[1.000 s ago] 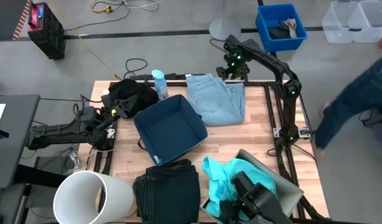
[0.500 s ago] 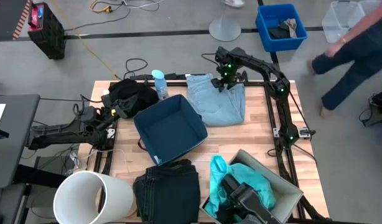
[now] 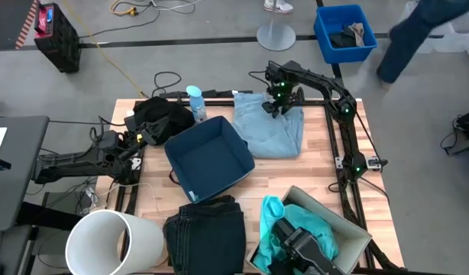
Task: Sort clothes
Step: Put the blue pants into the brown laundry organizer
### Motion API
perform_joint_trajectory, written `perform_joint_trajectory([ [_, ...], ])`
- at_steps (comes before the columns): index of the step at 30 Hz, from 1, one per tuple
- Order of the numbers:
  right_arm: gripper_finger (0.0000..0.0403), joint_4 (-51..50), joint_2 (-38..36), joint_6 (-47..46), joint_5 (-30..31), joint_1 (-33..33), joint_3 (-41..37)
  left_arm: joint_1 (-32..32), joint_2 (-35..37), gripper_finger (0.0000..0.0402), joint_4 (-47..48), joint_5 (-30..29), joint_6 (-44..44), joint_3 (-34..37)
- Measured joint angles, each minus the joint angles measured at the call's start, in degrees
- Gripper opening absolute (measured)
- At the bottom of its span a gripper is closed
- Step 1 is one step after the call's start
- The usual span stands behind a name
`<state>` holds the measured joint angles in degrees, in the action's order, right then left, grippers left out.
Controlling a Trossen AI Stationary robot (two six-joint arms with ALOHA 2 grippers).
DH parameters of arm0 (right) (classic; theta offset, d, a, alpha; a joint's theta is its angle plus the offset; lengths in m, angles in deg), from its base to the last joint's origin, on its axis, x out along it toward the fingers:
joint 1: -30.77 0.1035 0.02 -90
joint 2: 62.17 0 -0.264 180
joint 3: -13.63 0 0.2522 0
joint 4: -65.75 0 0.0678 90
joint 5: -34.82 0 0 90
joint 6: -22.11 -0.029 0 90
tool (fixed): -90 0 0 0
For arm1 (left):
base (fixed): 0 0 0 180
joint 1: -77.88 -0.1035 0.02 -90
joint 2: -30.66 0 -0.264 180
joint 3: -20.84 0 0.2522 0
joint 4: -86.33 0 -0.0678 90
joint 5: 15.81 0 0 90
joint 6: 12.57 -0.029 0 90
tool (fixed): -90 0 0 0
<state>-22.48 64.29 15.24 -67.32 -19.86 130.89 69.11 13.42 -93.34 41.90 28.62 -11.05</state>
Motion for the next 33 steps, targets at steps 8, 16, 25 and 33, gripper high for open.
perform_joint_trajectory([
  [8, 0.0246, 0.0, 2.1, 1.3, 0.2, 0.1, 0.0, 0.0, 0.0, 0.0000, 0.1, 0.0, 0.0, 0.0],
  [16, 0.0171, 0.8, 2.8, 1.0, 0.4, 0.2, 0.1, 0.0, 0.0, 0.0000, 0.1, 0.0, 0.1, 0.0],
  [25, 0.0014, 1.2, 2.8, 0.9, 0.5, 0.2, 0.1, 0.0, 0.0, 0.0000, 0.6, 0.0, 0.2, 0.0],
  [33, 0.0007, -2.0, 0.8, 1.2, 1.3, 0.4, 1.3, 0.0, 0.0, 0.0000, 0.5, 0.0, 0.2, 0.0],
])
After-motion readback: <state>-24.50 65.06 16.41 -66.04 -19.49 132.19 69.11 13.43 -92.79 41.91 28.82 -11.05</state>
